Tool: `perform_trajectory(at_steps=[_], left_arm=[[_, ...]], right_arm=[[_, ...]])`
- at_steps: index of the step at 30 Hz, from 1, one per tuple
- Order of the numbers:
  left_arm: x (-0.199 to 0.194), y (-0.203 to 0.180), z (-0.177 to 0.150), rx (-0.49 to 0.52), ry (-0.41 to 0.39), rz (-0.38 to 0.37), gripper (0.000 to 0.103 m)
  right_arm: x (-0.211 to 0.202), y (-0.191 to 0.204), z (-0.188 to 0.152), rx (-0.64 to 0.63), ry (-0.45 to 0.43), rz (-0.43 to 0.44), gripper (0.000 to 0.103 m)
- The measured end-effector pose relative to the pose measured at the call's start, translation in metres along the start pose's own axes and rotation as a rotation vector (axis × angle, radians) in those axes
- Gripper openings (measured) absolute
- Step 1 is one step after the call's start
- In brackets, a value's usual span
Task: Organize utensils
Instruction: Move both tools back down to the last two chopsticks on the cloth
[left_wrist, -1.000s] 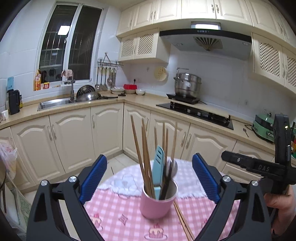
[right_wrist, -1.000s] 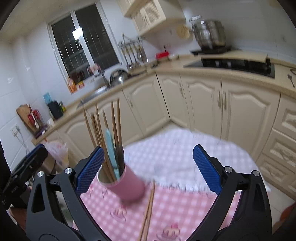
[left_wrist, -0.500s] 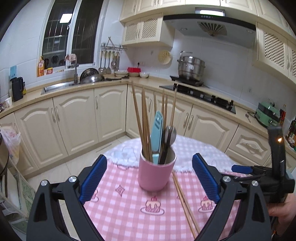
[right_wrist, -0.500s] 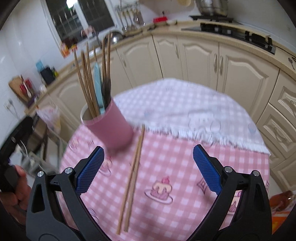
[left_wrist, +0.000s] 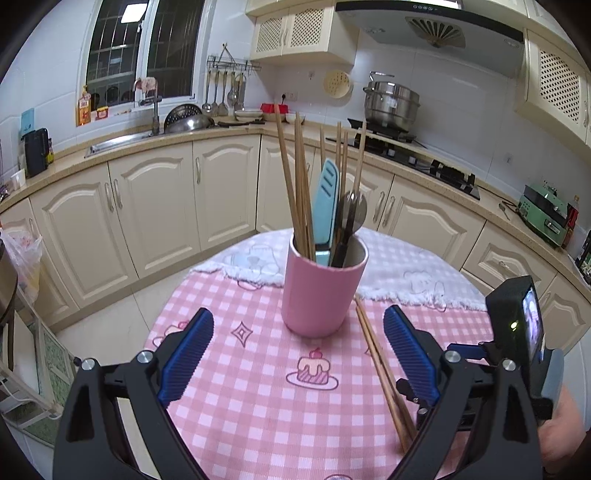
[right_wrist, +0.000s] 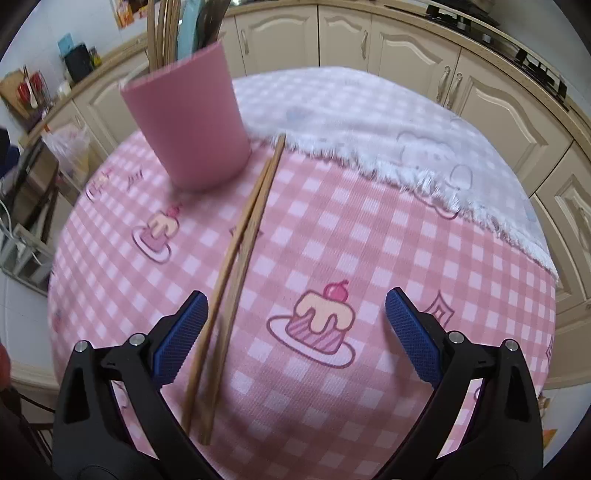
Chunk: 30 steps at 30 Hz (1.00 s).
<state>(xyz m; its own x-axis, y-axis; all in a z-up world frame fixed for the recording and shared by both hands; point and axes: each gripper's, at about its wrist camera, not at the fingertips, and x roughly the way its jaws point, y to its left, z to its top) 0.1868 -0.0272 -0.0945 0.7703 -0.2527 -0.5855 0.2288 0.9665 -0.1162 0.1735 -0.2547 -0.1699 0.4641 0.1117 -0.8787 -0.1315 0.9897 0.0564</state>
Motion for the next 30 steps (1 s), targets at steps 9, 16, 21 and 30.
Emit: perform_trajectory(at_steps=[9, 16, 21, 30], left_arm=[[0.014, -0.003, -0.009, 0.001, 0.051, -0.005, 0.091], [0.034, -0.026, -0.018, 0.056, 0.120, -0.015, 0.091], [0.061, -0.043, -0.026, 0.083, 0.208, -0.007, 0.091], [0.108, -0.067, -0.041, 0.150, 0.348, 0.008, 0.091]], right_arm=[[0.016, 0.008, -0.006, -0.087, 0.022, -0.092, 0.095], [0.014, -0.016, -0.007, -0.035, 0.025, -0.076, 0.095], [0.013, -0.033, -0.010, -0.042, 0.025, -0.046, 0.095], [0.011, -0.048, -0.012, -0.077, 0.021, -0.028, 0.095]])
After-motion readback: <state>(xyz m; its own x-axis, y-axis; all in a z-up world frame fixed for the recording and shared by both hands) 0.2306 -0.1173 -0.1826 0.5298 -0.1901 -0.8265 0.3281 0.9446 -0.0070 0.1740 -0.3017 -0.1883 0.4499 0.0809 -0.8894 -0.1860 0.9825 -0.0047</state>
